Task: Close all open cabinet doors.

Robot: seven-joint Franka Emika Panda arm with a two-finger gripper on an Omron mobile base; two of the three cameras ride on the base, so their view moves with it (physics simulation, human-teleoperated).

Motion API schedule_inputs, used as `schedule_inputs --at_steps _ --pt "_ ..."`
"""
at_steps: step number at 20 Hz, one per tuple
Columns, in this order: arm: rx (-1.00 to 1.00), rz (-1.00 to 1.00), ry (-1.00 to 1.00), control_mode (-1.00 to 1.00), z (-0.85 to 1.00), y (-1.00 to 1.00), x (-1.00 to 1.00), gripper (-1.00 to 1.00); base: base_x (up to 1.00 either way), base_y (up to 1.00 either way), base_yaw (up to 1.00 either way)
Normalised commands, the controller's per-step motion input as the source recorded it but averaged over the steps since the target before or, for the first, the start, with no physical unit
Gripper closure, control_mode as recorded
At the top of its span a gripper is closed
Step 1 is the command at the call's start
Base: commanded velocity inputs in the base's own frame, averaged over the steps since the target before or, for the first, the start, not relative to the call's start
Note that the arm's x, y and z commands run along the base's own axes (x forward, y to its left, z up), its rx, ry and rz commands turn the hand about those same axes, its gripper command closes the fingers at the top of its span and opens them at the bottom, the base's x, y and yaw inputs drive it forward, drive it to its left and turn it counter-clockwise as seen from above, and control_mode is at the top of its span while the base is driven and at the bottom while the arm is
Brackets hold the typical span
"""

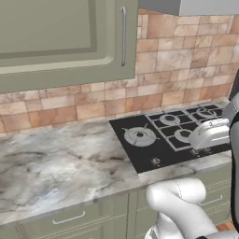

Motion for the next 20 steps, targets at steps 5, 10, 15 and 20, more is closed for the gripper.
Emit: schedule_inputs --at_steps 5,10,15,20 --pt "0.00 0.00 0.00 1.00 0.00 0.00 0.00 -1.00 -0.31 -0.12 0.25" --pt "0.00 0.00 0.00 1.00 0.00 0.00 0.00 -1.00 -0.35 -0.01 0.68" --pt "0.00 0.00 0.00 1.00 0.00 0.00 0.00 -1.00 -0.49 0.00 0.92" --pt "0.00 0.00 0.00 1.00 0.00 0.00 0.00 -1.00 -0.09 0.00 1.00"
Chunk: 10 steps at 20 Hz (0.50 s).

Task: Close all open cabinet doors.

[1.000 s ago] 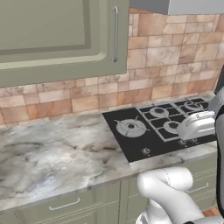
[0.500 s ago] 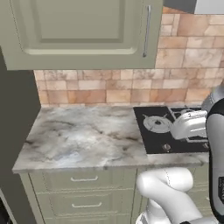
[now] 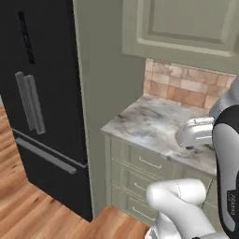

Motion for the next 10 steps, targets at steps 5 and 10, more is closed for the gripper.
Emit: schedule_inputs --at_steps 5,10 --pt "0.00 0.00 0.00 1.00 0.00 0.00 0.00 -1.00 -0.03 0.00 0.99" --pt "0.00 0.00 0.00 1.00 0.00 0.00 0.00 -1.00 0.00 0.00 0.99"
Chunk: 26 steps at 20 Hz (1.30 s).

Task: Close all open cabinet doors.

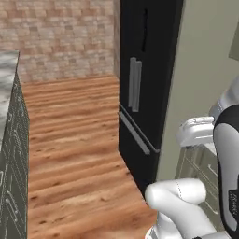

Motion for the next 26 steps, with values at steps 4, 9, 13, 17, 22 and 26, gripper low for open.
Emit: schedule_inputs --at_steps 4,9,13,17,22,26 --pt "0.00 0.00 0.00 1.00 0.00 0.00 0.00 -1.00 0.33 0.35 0.67" --pt "0.00 0.00 0.00 1.00 0.00 0.00 0.00 -1.00 0.99 0.38 0.04" --pt "0.00 0.00 0.00 1.00 0.00 0.00 0.00 -1.00 0.94 0.56 0.00" --pt "0.00 0.00 0.00 1.00 0.00 0.00 0.00 -1.00 0.89 0.74 0.00" --pt "0.00 0.00 0.00 1.00 0.00 0.00 0.00 -1.00 0.98 0.37 -0.02" --pt "0.00 0.00 0.00 1.00 0.00 0.00 0.00 -1.00 1.00 -0.07 -0.13"
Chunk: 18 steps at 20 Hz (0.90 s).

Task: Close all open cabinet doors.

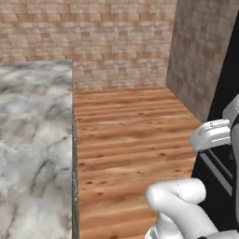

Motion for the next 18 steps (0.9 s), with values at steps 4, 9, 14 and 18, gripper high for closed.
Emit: schedule_inputs --at_steps 4,9,14,18 --pt "0.00 0.00 0.00 1.00 0.00 0.00 0.00 -1.00 1.00 -0.30 -0.12" --pt "0.00 0.00 0.00 1.00 0.00 0.00 0.00 -1.00 1.00 -0.29 -0.08" --pt "0.00 0.00 0.00 1.00 0.00 0.00 0.00 -1.00 1.00 -0.50 -0.06" --pt "0.00 0.00 0.00 1.00 0.00 0.00 0.00 -1.00 1.00 -0.55 -0.04"
